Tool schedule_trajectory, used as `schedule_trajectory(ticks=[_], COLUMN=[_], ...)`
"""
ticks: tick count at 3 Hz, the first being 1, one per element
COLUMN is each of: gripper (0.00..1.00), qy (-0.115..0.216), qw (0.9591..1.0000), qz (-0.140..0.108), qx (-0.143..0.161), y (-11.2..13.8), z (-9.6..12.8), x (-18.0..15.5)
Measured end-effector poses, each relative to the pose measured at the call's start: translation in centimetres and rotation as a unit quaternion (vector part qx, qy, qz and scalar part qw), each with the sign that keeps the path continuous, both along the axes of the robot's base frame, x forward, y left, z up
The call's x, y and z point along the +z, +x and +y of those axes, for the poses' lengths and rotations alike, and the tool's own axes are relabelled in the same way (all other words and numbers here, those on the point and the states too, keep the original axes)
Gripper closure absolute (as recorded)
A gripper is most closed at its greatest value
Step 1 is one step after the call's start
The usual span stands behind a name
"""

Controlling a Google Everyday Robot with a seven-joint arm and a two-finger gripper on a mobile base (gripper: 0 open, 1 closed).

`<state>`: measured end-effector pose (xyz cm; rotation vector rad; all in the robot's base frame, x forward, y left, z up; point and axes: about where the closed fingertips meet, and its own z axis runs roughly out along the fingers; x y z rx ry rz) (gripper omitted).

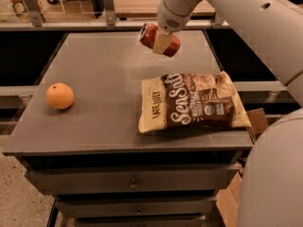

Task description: Knock coke can over

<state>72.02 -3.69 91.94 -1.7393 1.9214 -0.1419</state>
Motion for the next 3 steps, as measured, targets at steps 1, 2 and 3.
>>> schedule_trajectory(ticks=[1,2,3], gripper=[0.85,0.61,0.38], qy=[-0.052,-0.1,-0.136], qw=[0.9986,0.9948,0.9901], qz=[0.007,0.017,0.033], qx=[-0.007,-0.004,0.008], y=[0.0,-0.2,-0.8], z=[-1.4,-1.9,-1.9], x=[-0.9,-2.1,-3.9])
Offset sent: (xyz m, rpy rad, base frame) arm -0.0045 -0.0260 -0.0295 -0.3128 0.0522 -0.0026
